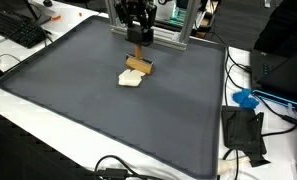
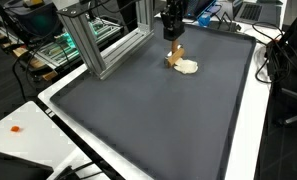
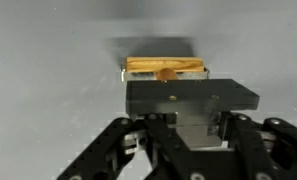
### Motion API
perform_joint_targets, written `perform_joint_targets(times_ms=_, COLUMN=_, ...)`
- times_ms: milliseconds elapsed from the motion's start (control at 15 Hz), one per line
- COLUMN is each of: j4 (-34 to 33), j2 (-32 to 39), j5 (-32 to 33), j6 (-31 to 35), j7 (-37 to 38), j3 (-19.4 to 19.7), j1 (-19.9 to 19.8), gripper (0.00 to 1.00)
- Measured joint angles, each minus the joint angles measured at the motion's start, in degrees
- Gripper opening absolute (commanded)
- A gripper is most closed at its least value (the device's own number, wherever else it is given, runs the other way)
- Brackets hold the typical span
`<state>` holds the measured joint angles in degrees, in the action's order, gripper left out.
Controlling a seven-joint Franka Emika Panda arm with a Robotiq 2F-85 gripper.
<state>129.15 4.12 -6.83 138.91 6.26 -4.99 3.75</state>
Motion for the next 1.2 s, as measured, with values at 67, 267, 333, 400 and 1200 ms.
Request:
perform_joint_targets(times_ms=67, j4=0.17, j2=0.01, j5=0.0, j6=0.83, j7=-1.19, j3=0.0, j1=0.01, gripper=0.23)
perform_joint_targets(times_ms=267, j4=0.85, j2=0.09, j5=0.0, j6=4.25, j7=-4.97, j3=-0.18, j1=0.07, gripper=0.23)
perform_joint_targets(times_ms=333, j4=1.23, j2=0.09, j5=0.0, j6=5.86, j7=-6.38, j3=-0.3, j1=0.1, gripper=0.23)
perform_joint_targets(times_ms=400, j4=1.6, j2=0.09, j5=0.0, j6=7.34, j7=-7.75, j3=-0.44, j1=0.11, gripper=0.23)
perform_joint_targets(times_ms=1200, j4=2.87, j2=2.4, j5=-1.64, j6=18.91, j7=-20.15, j3=-2.15, j1=0.14, gripper=0.23)
